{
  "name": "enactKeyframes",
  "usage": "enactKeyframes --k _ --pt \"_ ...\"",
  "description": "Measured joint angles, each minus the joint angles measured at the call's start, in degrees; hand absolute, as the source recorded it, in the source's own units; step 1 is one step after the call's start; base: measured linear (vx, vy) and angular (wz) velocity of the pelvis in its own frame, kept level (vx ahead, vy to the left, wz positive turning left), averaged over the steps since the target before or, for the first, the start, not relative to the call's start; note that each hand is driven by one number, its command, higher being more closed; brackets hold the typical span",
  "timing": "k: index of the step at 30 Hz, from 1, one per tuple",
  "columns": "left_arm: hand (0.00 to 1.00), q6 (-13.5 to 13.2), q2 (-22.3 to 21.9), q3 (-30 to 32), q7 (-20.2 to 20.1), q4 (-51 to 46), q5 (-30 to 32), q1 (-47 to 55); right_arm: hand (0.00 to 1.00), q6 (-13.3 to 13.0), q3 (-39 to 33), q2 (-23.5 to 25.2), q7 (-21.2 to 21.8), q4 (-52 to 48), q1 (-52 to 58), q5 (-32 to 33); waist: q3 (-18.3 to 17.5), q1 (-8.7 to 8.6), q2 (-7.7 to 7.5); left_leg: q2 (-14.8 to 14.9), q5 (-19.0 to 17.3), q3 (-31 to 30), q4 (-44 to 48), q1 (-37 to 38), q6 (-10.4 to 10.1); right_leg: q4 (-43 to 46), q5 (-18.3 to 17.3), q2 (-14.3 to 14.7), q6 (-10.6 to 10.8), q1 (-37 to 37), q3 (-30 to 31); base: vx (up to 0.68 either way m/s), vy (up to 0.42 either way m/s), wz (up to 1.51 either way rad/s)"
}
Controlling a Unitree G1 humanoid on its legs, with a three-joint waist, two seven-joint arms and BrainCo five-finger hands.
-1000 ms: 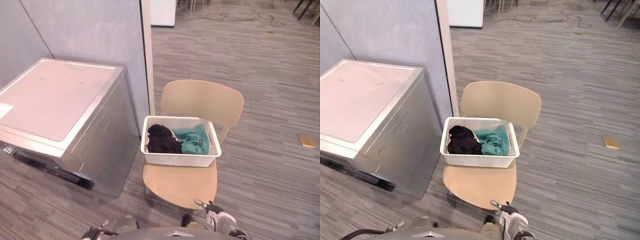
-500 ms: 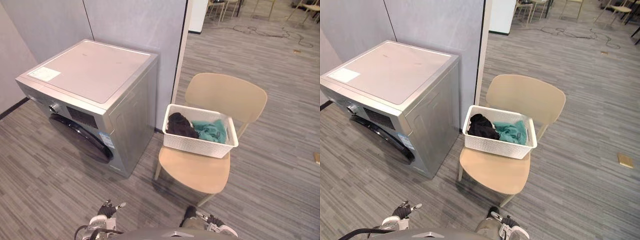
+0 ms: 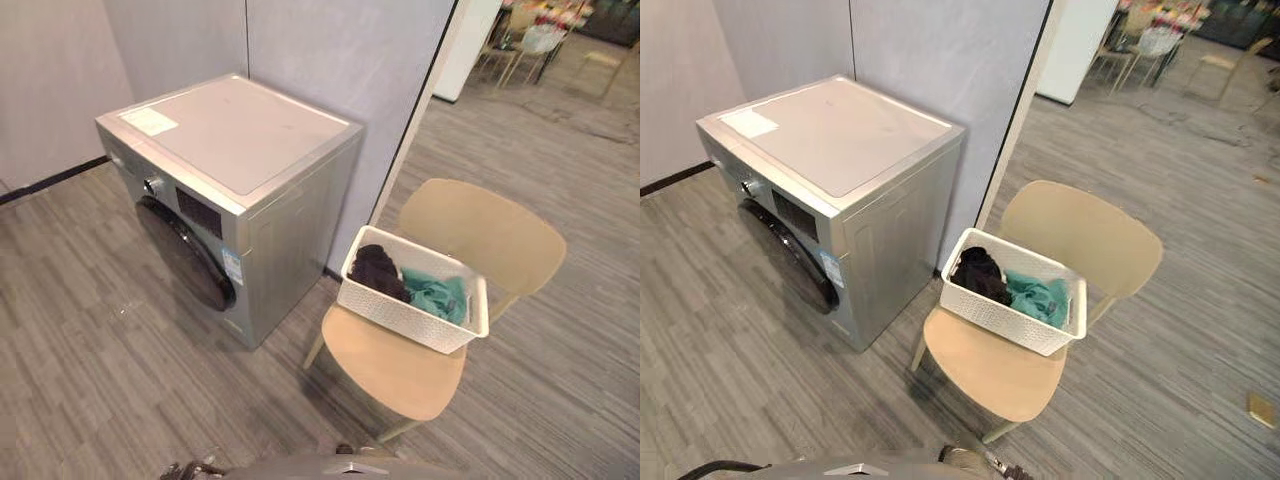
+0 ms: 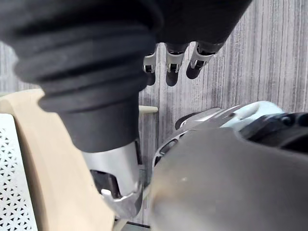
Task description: Pick up the laundry basket with both hands and put the clothes into the washing machine.
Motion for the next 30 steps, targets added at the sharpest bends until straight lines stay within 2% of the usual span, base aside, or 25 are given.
enactKeyframes --k 1,2,3,7,14,15,16,17,18,20,21,23,25,26,27,28,29,30 --pt "0.0 0.0 -0.06 -0.36 0.07 0.0 -0.11 -0.08 0.0 0.0 0.22 -0.13 -0.03 0.18 -0.39 0.0 -0.01 0.03 0.19 -0.01 0.1 0.1 -0.12 -0.02 0.11 -0.98 0.67 0.22 -0.07 0.32 0.19 0.04 0.065 -0.22" --pt "0.0 -0.07 -0.08 -2.49 0.43 -0.02 -1.35 -0.55 0.0 -0.1 2.38 -0.28 -0.18 0.19 -1.97 0.01 -0.33 0.11 0.84 -0.09 0.21 0.82 -0.57 -0.15 0.16 -5.57 3.64 0.85 -0.21 1.66 0.8 0.03 0.074 -0.19" --pt "0.0 -0.13 -0.02 -3.84 0.43 -0.02 -1.61 -1.21 0.0 -0.17 3.54 -0.12 -0.21 0.19 -2.77 0.0 -0.39 0.01 0.98 -0.25 0.22 0.94 -0.71 -0.19 0.18 -7.75 4.9 1.02 -0.18 2.48 0.83 0.03 0.084 -0.17" --pt "0.0 -1.55 0.05 -7.96 0.57 -0.04 -2.25 -4.34 0.0 -0.93 7.21 0.48 -0.5 0.16 -4.52 0.45 -0.65 0.0 0.96 -0.87 0.12 0.64 -0.81 -0.48 0.36 -12.26 7.17 1.06 -0.32 4.2 0.85 0.01 0.029 0.01" --pt "0.0 -2.15 -0.63 -9.68 0.53 1.02 -2.23 -4.83 0.0 -1.81 10.26 0.15 -0.25 0.22 -2.12 0.48 -0.25 -0.58 1.66 -1.08 -0.22 -0.68 0.64 -0.78 0.95 -14.01 7.61 1.04 0.14 6.33 -0.43 0.02 0.002 0.1" --pt "0.0 -2.14 -0.54 -9.05 0.5 1.32 -2.3 -4.61 0.0 -1.81 10.21 -0.23 -0.2 0.38 -1.93 -0.12 0.55 -0.62 2.06 -1.57 -0.77 -1.01 4.87 -2.89 1.77 -13.09 6.45 0.38 -0.16 6.43 -0.8 -0.01 0.018 0.35" --pt "0.0 -2.14 -0.6 -8.25 0.46 1.34 -2.32 -4.86 0.0 -1.76 9.76 -0.45 -0.13 0.51 -1.92 -0.06 1.11 -0.84 1.48 -1.75 -0.93 -1.18 7.88 -4.09 1.98 -12.35 5.7 0.06 -0.07 7.02 -0.86 -0.05 0.001 0.79" --pt "0.0 -2.2 -0.4 -7.29 0.4 0.92 -2.32 -5.06 0.0 -1.75 7.63 -0.76 -0.14 0.85 -1.75 -0.34 3.07 -1.33 1.96 -1.9 -0.94 -1.05 12.93 -5.97 1.94 -11.07 4.02 -0.37 -0.33 8.55 -0.85 -0.06 -0.009 0.89" --pt "0.0 -2.21 -0.46 -6.83 0.39 0.64 -2.34 -4.99 0.0 -1.74 6.79 -1.15 -0.16 1.08 -1.37 -0.99 3.11 -1.25 1.79 -1.77 -0.94 -0.55 14.7 -6.76 1.93 -10.34 3.56 -0.65 -0.3 8.98 -1.26 -0.06 0.02 1.0" --pt "0.0 -2.4 -0.63 -3.01 0.4 0.22 -2.39 -3.97 0.0 -1.54 2.44 -2.12 -0.29 2.55 -0.66 -3.7 3.92 0.08 1.56 -0.19 -0.92 3.01 18.17 -7.49 1.86 -9.3 1.86 -1.76 0.34 10.27 -2.94 -0.08 0.055 0.51" --pt "0.0 -2.39 -0.61 -2.08 0.4 0.21 -2.43 -3.38 0.0 -1.45 1.41 -2.14 -0.3 2.49 -0.64 -4.12 3.76 0.21 1.52 0.1 -1.23 3.57 18.69 -7.8 1.88 -9.32 1.72 -1.86 0.51 10.39 -2.85 -0.08 0.044 -0.01" --pt "0.0 -1.84 -1.2 3.15 0.52 2.15 -3.53 -0.49 0.0 -1.22 -0.83 -2.41 -0.31 2.2 -0.36 -4.28 3.82 -0.29 2.8 2.73 -4.2 5.04 19.57 -8.46 2.31 -9.49 1.55 -1.76 0.94 10.27 -2.2 -0.04 0.058 -0.15" --pt "0.0 -1.59 -1.47 5.52 0.66 2.36 -3.58 0.92 0.0 -1.17 -0.8 -2.39 -0.28 2.2 0.32 -4.31 3.81 -0.49 2.84 5.26 -4.54 4.31 19.02 -9.46 2.26 -9.83 1.32 -1.85 1.87 10.18 -1.6 0.0 0.164 -0.02" --pt "0.0 -1.37 -1.85 7.16 0.86 2.36 -4.36 1.22 0.0 -1.2 -0.72 -2.43 -0.24 2.18 1.47 -4.46 3.76 -0.44 2.9 7.93 -4.43 3.36 16.95 -10.62 2.09 -10.21 1.79 -2.39 3.28 10.11 -1.54 0.04 0.266 0.0" --pt "0.0 -1.36 -2.1 7.55 1.16 2.3 -4.81 1.18 0.0 -1.2 -0.7 -2.78 -0.25 2.15 1.65 -4.49 3.69 -0.52 3.14 8.66 -4.31 2.86 15.17 -10.88 1.93 -10.43 2.2 -2.68 4.06 10.14 -1.77 0.05 0.28 0.09" --pt "0.0 -1.37 -2.41 8.01 1.61 2.21 -5.78 0.94 0.0 -1.17 -0.47 -3.74 -0.41 2.17 1.88 -4.61 3.23 -0.88 4.08 8.69 -1.61 3.81 13.56 -10.95 -2.61 -11.45 3.2 -3.38 5.81 10.64 -2.48 0.13 0.315 0.24" --pt "0.0 -1.54 -2.26 7.45 1.77 1.85 -6.1 0.95 0.0 -1.05 -0.07 -2.87 -0.49 2.46 2.08 -4.58 2.91 -1.19 2.72 6.57 -1.76 4.86 12.96 -11.05 -2.18 -12.61 3.71 -5.1 6.57 11.85 -2.52 0.26 0.348 0.39" --pt "0.0 -2.0 -0.95 5.36 1.84 1.36 -6.22 -0.08 0.0 -1.05 0.69 -1.88 -0.86 2.46 2.05 -4.56 2.55 -1.2 0.75 4.27 -1.99 4.95 13.19 -11.08 -1.96 -11.27 3.19 -6.13 6.26 12.78 -2.74 0.33 0.359 0.42"
